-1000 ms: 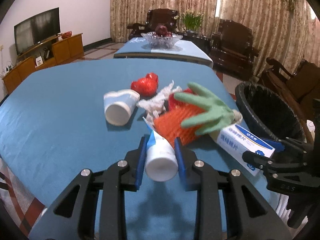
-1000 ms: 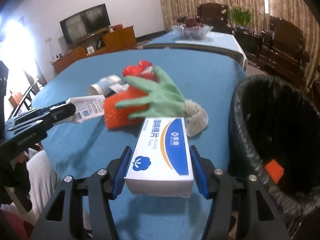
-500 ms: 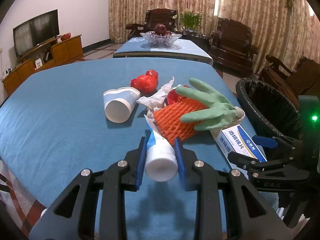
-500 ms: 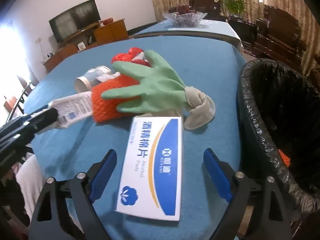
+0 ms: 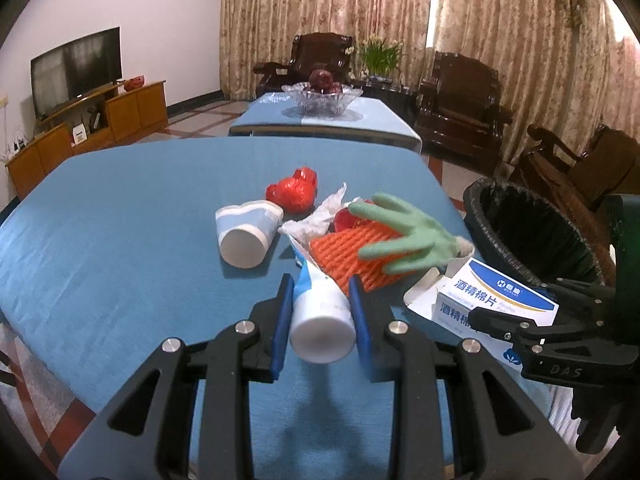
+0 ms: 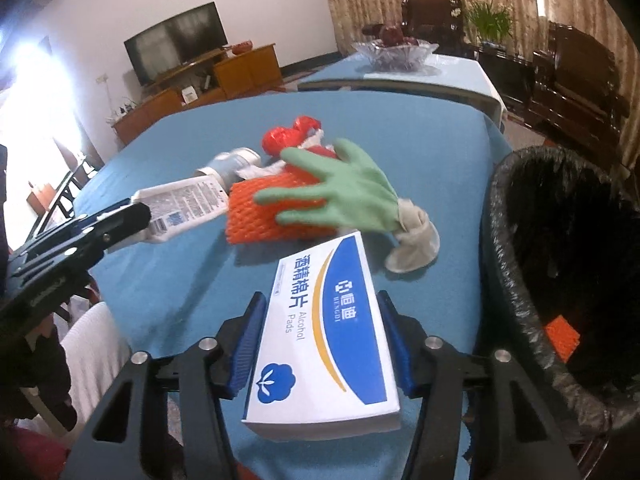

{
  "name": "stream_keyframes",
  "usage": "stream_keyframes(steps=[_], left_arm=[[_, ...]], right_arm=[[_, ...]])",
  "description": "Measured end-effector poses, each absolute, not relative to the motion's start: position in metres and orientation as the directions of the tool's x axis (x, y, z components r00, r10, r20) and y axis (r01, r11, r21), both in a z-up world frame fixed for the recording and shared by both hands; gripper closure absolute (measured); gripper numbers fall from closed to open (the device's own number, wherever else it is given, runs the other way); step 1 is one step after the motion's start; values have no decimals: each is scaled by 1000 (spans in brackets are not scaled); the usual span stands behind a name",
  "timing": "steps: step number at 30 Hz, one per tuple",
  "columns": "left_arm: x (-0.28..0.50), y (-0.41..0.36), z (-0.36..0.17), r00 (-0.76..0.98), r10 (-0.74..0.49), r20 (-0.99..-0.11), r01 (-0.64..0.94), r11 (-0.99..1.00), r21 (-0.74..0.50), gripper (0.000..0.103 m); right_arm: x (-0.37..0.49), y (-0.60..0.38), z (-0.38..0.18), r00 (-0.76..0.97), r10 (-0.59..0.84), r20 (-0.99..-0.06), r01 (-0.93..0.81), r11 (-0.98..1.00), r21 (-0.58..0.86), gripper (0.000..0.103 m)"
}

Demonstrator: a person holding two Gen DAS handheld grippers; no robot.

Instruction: Collect trash

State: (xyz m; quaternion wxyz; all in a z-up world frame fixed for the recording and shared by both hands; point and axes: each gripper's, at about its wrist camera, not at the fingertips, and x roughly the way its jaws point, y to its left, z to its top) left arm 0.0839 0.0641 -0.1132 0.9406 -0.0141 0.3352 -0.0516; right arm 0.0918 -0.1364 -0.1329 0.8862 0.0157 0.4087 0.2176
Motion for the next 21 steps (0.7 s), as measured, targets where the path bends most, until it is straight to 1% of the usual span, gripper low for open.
stream_keyframes(steps=[11, 16, 19, 21], left_arm=[[74, 53, -82, 811, -147, -567, 128, 989, -74, 76], [71, 43, -71, 821, -165, -547, 151, 986, -72, 76], [70, 39, -70, 821, -173, -545, 162, 984, -69, 76], [70, 36, -70, 819, -179, -546, 170, 983, -67, 76]], right_arm=[[74, -155, -98, 615, 427, -663, -376, 898, 229, 49], [63, -159, -90, 619, 423, -662, -384, 898, 215, 49], [63, -165, -95, 613, 389, -688, -359, 913, 196, 49], [64, -169, -100, 602, 392, -696, -349, 913, 212, 49]])
